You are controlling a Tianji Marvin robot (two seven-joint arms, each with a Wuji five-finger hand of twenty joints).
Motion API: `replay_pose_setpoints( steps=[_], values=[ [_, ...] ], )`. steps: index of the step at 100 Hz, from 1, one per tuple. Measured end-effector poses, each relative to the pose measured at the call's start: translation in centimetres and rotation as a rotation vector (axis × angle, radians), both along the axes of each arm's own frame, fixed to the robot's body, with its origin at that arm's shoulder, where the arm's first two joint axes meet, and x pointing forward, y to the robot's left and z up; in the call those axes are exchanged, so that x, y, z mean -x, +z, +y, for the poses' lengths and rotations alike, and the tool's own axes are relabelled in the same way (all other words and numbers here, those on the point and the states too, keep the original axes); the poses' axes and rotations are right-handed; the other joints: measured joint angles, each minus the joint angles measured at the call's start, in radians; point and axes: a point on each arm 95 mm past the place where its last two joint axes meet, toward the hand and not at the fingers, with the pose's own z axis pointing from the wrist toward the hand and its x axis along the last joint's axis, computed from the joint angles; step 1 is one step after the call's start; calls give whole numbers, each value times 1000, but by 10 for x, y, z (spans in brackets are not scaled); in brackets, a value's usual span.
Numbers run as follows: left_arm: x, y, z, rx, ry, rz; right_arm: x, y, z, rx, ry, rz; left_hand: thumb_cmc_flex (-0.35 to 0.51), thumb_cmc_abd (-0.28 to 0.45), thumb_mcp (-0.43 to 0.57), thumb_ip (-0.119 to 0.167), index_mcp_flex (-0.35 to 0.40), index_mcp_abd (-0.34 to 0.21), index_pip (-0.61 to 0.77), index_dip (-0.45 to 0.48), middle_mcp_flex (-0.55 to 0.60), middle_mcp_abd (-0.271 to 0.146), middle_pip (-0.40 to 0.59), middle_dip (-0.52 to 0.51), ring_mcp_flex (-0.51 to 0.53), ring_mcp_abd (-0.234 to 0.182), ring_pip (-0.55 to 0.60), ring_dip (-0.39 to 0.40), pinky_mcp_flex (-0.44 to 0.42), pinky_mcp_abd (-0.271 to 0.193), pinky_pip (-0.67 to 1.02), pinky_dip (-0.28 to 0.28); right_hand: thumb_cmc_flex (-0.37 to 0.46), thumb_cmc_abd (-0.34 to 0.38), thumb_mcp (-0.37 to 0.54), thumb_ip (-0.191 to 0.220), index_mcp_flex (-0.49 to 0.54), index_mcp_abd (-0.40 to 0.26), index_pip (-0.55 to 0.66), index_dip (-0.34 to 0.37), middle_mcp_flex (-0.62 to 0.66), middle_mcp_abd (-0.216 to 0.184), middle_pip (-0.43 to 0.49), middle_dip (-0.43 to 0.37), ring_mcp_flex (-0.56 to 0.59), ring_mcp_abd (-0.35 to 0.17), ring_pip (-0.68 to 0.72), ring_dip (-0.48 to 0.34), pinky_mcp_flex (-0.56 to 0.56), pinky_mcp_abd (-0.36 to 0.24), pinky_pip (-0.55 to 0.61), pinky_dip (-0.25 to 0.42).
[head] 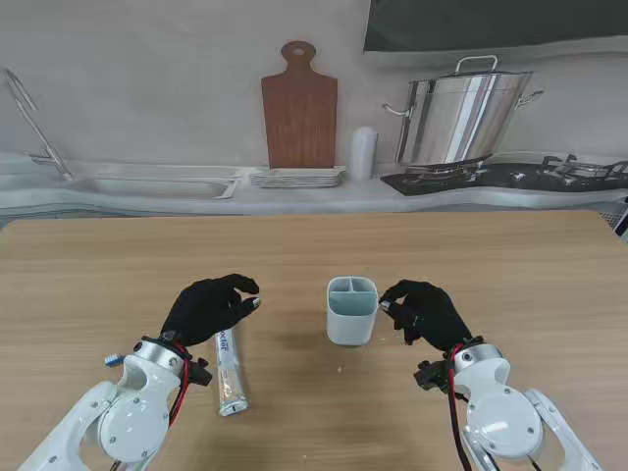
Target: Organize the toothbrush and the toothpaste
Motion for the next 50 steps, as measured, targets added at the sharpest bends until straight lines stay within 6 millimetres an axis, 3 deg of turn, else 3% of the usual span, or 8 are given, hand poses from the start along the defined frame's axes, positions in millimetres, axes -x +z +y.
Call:
replay_pose_setpoints(
  steps=[50],
  values=[
    [4, -1, 2, -7, 7, 2, 4, -1, -1, 1, 8, -10, 0, 0, 0, 0, 0, 0, 0, 0, -3, 0, -8, 0, -3, -3, -3, -10, -4, 0, -11, 0, 0, 0, 0, 0, 11, -2, 2, 0, 0, 0, -1, 0, 0, 0, -1, 0, 0, 0, 0, 0]
  ],
)
